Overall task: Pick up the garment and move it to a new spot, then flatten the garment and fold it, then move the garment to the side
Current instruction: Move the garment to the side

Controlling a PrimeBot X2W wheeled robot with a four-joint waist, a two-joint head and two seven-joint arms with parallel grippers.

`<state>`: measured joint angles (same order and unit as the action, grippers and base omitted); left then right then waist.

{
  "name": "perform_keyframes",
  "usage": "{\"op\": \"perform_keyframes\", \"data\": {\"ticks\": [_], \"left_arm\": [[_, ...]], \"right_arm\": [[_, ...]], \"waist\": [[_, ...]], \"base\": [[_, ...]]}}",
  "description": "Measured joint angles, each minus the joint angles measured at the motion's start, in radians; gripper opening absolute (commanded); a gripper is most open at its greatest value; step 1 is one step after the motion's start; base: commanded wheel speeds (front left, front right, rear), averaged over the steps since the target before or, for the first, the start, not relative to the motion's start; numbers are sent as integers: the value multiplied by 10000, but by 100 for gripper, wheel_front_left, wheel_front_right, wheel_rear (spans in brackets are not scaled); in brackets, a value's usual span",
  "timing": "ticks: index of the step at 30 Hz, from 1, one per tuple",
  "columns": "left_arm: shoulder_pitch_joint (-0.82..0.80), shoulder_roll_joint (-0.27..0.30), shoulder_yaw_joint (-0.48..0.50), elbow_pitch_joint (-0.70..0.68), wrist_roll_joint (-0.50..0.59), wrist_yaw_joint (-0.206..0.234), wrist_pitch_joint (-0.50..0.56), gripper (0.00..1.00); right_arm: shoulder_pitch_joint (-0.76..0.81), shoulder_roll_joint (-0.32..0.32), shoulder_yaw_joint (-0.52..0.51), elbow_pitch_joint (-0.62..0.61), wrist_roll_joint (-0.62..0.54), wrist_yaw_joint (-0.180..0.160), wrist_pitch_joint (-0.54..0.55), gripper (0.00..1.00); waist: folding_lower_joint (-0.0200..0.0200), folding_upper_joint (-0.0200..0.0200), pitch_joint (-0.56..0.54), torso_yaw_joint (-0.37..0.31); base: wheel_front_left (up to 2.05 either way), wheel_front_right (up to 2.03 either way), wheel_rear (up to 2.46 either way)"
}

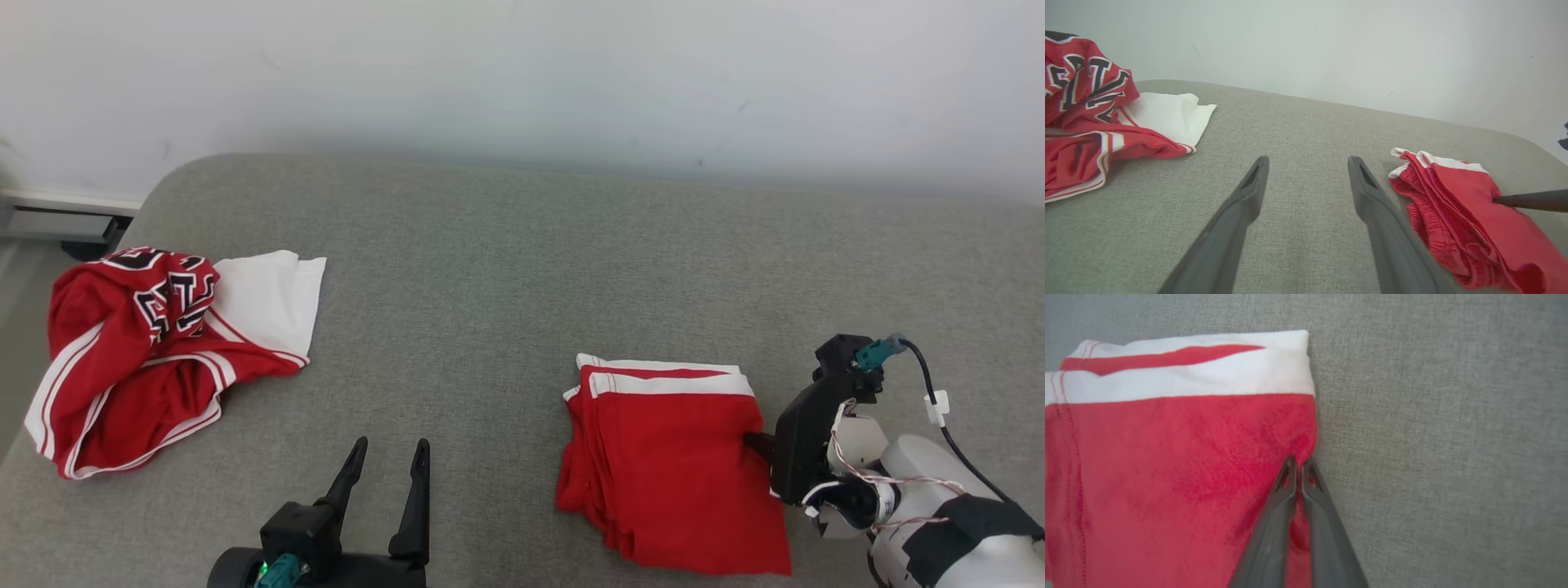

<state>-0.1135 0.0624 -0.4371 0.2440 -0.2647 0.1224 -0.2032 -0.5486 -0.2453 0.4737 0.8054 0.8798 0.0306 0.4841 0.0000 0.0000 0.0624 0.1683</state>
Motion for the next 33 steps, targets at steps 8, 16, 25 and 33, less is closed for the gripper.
{"op": "perform_keyframes", "data": {"ticks": [8,16,25,33], "left_arm": [[7,-6,10,-8,-23,2,-59,100],[30,-8,21,-226,-86,2,-88,100],[34,314,307,-941,-4,4,-102,100],[-454,347,288,-1325,128,4,-84,100]], "right_arm": [[-899,-675,-119,316,-113,150,2,0],[-1715,-1517,-272,579,-370,226,86,0],[-3015,-2318,-155,874,-926,228,278,0],[-4058,-3266,-130,1089,-1427,267,316,0]], "waist": [[0,1,-51,-400],[0,1,179,-731],[1,1,818,-1140],[2,1,1646,-1489]], "base": [[0,0,0],[0,0,0],[0,0,0],[0,0,0]]}}
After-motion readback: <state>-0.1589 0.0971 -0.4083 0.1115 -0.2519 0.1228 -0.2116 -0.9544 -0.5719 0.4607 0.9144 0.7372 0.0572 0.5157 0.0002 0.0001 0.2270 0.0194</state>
